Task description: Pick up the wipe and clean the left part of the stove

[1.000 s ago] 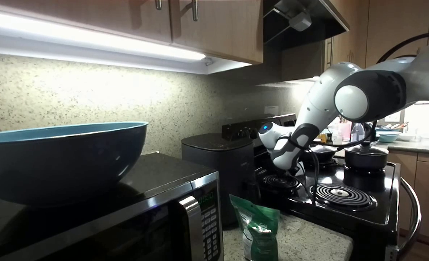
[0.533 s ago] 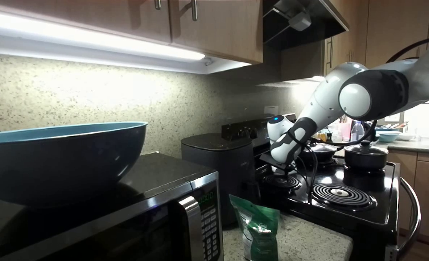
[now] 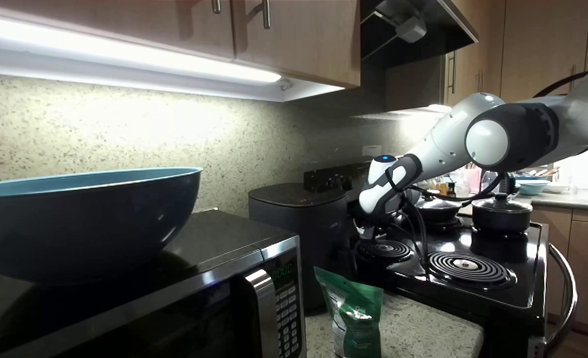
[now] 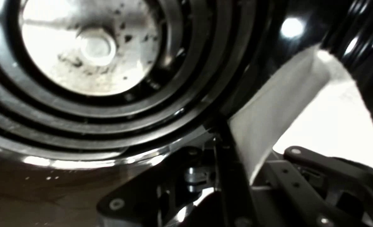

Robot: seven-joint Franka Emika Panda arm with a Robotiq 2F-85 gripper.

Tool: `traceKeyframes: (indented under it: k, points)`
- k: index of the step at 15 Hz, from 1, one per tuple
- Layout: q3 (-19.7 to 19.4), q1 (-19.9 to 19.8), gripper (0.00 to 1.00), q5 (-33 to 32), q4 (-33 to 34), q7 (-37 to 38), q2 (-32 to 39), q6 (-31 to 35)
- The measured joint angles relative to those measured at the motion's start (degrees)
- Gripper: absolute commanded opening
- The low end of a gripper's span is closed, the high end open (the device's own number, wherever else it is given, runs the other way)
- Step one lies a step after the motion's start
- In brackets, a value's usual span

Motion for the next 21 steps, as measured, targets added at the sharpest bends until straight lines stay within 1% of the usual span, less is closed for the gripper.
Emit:
traceKeyframes:
  k: [2, 3, 5, 7, 8, 12, 14, 15, 16, 18, 20, 21]
  points:
    - [1.9, -0.2, 0.08, 3.9, 0.8, -5.5, 0.2, -0.8]
    - [1.8, -0.1, 0.08, 4.9, 1.1, -6.9, 0.2, -1.6]
    - [-0.5, 1.3, 0.08, 5.2, 1.2, -6.9, 0.2, -2.6]
    - [-4.6, 4.1, 0.08, 3.5, 0.6, -3.2, 0.1, -2.6]
    - [-7.3, 5.8, 0.08, 2.2, -0.5, -0.5, -0.2, -2.6]
    - [-19.3, 13.9, 0.08, -3.4, -8.3, 10.0, -2.6, -3.6]
    - [-24.1, 17.6, 0.08, -5.9, -12.3, 14.2, -3.9, -6.7]
    - [-25.7, 19.2, 0.08, -7.1, -14.1, 15.8, -4.7, -8.9]
    - [-26.7, 20.4, 0.08, -8.2, -15.8, 17.0, -5.5, -11.1]
    - [-27.2, 22.1, 0.08, -9.5, -18.8, 18.4, -7.8, -15.4]
    - [-26.1, 22.7, 0.08, -9.6, -21.3, 18.5, -10.7, -19.5]
    - [-24.5, 22.3, 0.08, -9.4, -22.6, 18.1, -12.6, -21.4]
